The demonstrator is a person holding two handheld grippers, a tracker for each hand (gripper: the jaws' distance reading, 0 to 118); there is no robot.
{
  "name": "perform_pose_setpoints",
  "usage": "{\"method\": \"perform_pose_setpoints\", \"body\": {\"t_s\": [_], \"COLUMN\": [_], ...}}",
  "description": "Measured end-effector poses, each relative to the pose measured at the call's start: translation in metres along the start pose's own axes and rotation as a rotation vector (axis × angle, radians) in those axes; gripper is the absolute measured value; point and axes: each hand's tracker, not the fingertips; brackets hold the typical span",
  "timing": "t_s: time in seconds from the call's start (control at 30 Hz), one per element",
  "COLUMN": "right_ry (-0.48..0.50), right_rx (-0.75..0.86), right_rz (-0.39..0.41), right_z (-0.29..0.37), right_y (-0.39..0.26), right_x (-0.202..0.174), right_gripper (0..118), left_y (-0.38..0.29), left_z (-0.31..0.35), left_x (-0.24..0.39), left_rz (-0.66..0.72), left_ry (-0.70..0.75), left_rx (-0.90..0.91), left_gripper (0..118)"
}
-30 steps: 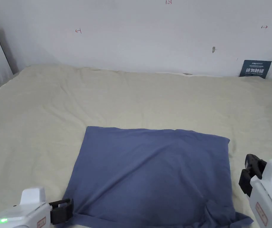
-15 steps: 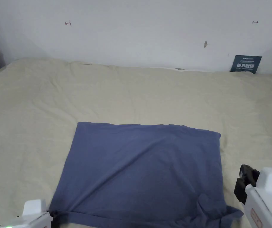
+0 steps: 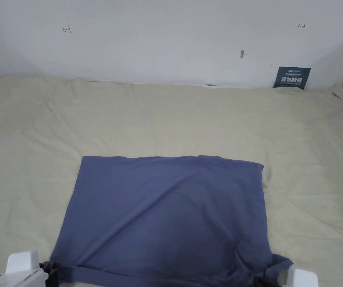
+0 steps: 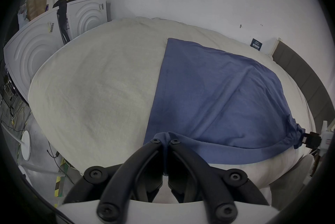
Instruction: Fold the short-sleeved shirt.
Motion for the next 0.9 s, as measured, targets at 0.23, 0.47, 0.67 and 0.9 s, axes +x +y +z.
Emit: {"method": "perform_pose_setpoints", "body": {"t_s": [0.23, 0.47, 0.67, 0.9], "right_ry": [0.08, 0.094, 0.094, 0.045], "right_rx": [0.025, 0.195, 0.261, 0.206], "right_rz": [-0.008, 0.021, 0.054, 0.115], "right_z": [0.01, 0.025, 0.009, -0.058], "right_y": [0.005, 0.051, 0.107, 0.149], "right_x": [-0.009, 0.001, -0.015, -0.02], "right_gripper": [9, 8, 8, 8], "left_y": [0.003, 0.037, 0.088, 0.128], "left_z": [0.003, 0.005, -0.016, -0.08], "left_x": [0.0, -0.002, 0.008, 0.021], "left_rz": [0.009, 0.078, 0.073, 0.013], "left_ry": [0.005, -0.01, -0.005, 0.02], "left_rx": [0.005, 0.08, 0.132, 0.086], "left_gripper": [4, 4, 4, 4]}}
